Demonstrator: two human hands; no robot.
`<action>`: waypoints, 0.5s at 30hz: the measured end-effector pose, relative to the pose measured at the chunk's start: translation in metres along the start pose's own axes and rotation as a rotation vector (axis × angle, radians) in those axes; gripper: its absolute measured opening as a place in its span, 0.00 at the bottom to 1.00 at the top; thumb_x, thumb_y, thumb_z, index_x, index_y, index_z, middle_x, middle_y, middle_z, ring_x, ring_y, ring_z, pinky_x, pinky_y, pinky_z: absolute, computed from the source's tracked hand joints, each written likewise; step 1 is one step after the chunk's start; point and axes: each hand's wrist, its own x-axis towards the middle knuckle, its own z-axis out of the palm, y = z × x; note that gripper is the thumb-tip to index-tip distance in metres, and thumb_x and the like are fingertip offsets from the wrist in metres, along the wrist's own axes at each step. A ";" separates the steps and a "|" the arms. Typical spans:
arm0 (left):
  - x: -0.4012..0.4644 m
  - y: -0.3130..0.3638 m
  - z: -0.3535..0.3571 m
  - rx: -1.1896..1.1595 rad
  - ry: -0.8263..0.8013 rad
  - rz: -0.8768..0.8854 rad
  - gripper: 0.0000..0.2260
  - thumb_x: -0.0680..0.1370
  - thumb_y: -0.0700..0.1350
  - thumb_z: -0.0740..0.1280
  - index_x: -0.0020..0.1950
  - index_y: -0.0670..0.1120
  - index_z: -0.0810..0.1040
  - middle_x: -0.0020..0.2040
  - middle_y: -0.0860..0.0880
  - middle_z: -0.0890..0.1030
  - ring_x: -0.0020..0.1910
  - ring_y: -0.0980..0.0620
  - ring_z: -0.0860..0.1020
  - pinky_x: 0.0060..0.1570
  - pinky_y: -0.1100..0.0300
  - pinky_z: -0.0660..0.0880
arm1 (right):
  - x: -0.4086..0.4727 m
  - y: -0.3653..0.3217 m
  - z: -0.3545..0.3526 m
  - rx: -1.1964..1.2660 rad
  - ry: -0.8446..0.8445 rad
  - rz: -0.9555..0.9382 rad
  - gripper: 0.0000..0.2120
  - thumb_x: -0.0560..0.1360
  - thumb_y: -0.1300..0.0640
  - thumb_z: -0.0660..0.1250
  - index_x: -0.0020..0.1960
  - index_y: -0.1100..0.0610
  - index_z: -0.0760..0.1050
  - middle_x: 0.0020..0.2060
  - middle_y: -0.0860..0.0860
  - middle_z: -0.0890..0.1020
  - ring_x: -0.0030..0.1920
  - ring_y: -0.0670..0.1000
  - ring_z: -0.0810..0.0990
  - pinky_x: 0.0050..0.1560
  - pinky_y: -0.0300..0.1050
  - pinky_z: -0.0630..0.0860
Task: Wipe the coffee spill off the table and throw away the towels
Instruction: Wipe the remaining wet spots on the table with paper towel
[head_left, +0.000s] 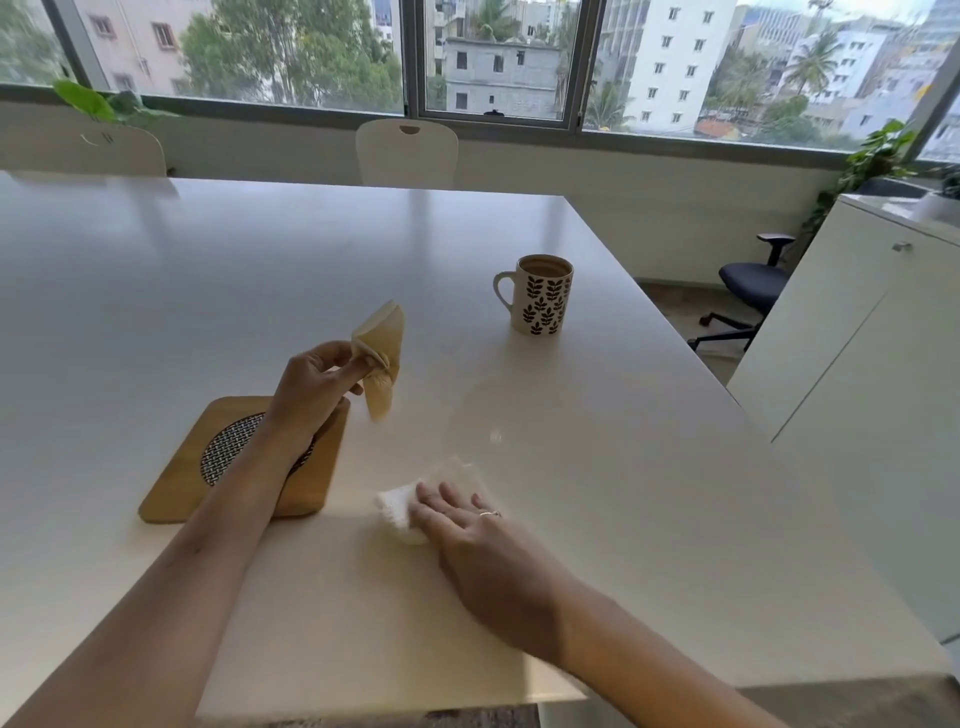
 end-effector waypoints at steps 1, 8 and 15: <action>-0.001 0.000 0.000 -0.002 -0.010 0.004 0.06 0.73 0.45 0.72 0.38 0.55 0.84 0.36 0.56 0.82 0.32 0.59 0.76 0.32 0.62 0.69 | 0.000 0.001 -0.001 0.002 0.000 -0.004 0.26 0.78 0.69 0.49 0.75 0.59 0.53 0.75 0.56 0.54 0.76 0.56 0.51 0.72 0.46 0.43; -0.003 -0.001 -0.001 0.001 -0.022 0.014 0.07 0.74 0.45 0.71 0.38 0.55 0.84 0.34 0.56 0.81 0.31 0.60 0.76 0.32 0.65 0.69 | -0.003 0.062 -0.028 -0.060 0.104 0.090 0.23 0.78 0.66 0.53 0.74 0.59 0.59 0.73 0.57 0.62 0.74 0.55 0.58 0.72 0.40 0.52; 0.002 -0.003 0.001 0.018 -0.032 0.002 0.03 0.73 0.47 0.71 0.40 0.52 0.83 0.36 0.55 0.80 0.32 0.58 0.75 0.33 0.63 0.68 | 0.011 0.142 -0.067 -0.203 0.208 0.395 0.18 0.77 0.58 0.54 0.63 0.60 0.74 0.64 0.59 0.76 0.62 0.58 0.76 0.63 0.47 0.70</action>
